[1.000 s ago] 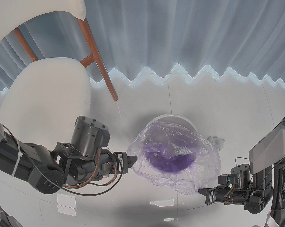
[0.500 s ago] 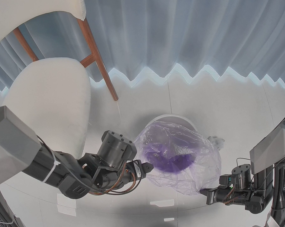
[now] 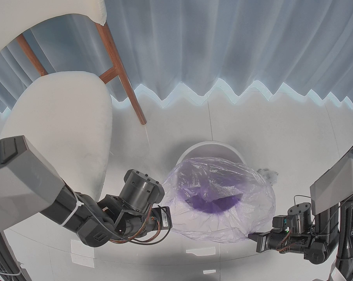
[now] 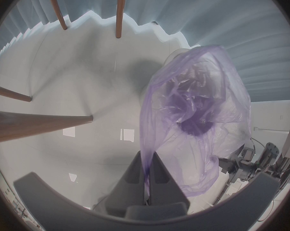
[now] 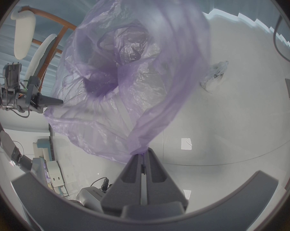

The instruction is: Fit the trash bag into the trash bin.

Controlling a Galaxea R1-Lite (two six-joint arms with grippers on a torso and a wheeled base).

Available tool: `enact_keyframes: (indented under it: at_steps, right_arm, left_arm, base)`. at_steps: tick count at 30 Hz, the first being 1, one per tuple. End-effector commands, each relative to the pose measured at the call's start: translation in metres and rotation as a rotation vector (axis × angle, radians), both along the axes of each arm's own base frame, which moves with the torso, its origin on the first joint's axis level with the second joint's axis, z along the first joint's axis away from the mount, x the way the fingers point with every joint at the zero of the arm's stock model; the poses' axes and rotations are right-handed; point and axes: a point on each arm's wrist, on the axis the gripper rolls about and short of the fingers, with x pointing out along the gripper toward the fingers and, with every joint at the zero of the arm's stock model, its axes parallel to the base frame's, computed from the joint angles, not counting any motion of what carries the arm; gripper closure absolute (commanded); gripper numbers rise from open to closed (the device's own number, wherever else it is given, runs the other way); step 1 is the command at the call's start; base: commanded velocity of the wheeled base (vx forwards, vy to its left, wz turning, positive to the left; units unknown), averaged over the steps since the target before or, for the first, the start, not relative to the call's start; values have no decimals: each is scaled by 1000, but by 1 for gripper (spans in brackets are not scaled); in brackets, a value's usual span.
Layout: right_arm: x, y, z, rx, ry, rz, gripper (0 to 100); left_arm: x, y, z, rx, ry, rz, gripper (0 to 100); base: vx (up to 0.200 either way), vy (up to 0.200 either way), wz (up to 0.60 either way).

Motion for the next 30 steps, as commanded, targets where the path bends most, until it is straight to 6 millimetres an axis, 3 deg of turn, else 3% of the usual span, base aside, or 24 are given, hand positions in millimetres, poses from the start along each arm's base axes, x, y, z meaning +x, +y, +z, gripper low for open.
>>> enact_keyframes:
  at_steps: [1, 19, 30]
  right_arm:
    - [4, 0, 1, 5, -27, -4, 100]
    - [39, -14, -2, 13, -124, -100, 100]
    - [55, -12, -10, -7, -159, -132, 100]
  left_arm:
    - [-2, 14, -10, 41, 20, 12, 100]
    - [20, 12, -52, 200, -83, -72, 100]
    - [39, 13, -60, 226, -102, -32, 100]
  base:
    - [0, 0, 0]
    - [0, 0, 0]
    - [0, 0, 0]
